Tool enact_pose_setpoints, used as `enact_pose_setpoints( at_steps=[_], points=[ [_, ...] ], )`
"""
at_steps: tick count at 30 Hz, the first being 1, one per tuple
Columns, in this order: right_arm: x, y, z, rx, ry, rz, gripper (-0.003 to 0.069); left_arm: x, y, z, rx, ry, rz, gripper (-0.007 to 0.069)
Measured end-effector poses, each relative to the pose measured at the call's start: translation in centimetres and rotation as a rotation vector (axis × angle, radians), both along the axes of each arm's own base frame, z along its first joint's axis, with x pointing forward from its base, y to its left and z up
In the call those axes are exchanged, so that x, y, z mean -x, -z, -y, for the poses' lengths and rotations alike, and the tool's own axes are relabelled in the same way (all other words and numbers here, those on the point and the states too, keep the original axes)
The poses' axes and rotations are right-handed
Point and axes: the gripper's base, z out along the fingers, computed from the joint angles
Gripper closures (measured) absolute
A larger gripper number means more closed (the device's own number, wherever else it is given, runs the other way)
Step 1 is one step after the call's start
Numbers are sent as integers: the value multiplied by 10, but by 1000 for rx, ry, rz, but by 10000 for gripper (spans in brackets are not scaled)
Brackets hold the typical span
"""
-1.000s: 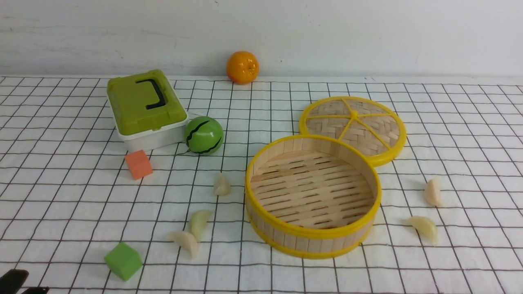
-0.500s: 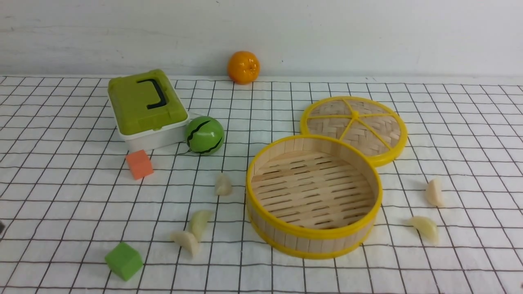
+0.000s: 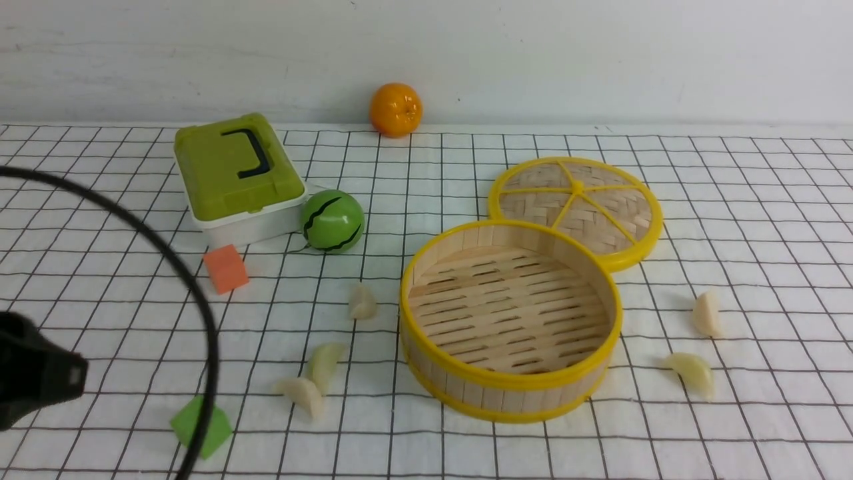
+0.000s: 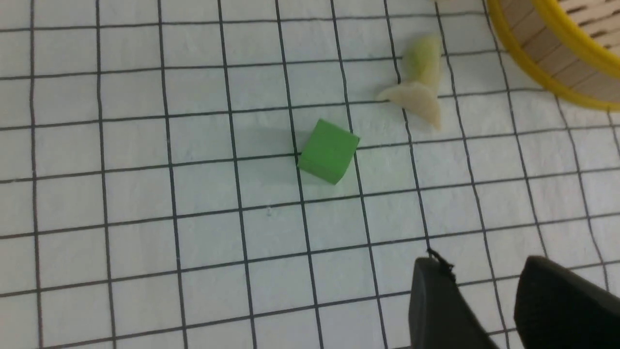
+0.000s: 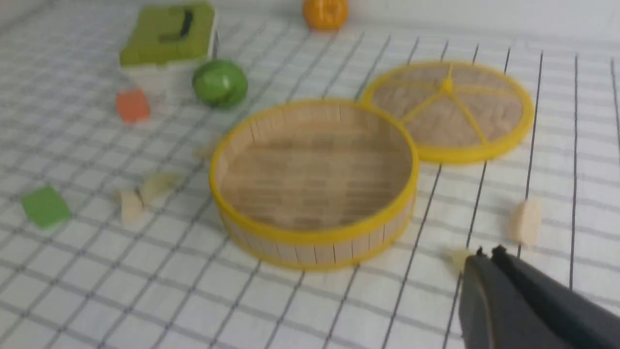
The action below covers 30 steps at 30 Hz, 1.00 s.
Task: Put the dumplings into the steamer on the table with the white tablecloth.
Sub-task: 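Reach for and grasp a dumpling on the table with the left gripper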
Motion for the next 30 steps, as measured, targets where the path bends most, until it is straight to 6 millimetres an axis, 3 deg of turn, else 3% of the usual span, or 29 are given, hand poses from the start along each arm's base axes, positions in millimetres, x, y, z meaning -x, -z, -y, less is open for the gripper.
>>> enact_pose_setpoints(
  at_steps=[4,5,8,11,19,25,30],
  points=[
    [-19,3,-5,62,-66,-166,683,-33,-4,16,-48,-9,-56,386],
    [-28,6,-11,80,-120,-237,683,-51,-4,23,-57,-21,-78,386],
    [-34,11,-18,86,-170,-288,683,-70,0,31,-59,-36,-110,386],
    [-39,17,-28,100,-242,-328,681,-109,14,46,-61,-55,-163,386],
    [-40,18,-32,128,-287,-319,676,-171,47,75,-23,-61,-234,377],
    [-40,18,-32,132,-290,-316,673,-215,66,95,-4,-59,-255,282],
    [-40,18,-32,133,-291,-315,669,-237,81,107,27,-61,-282,202]
  ],
)
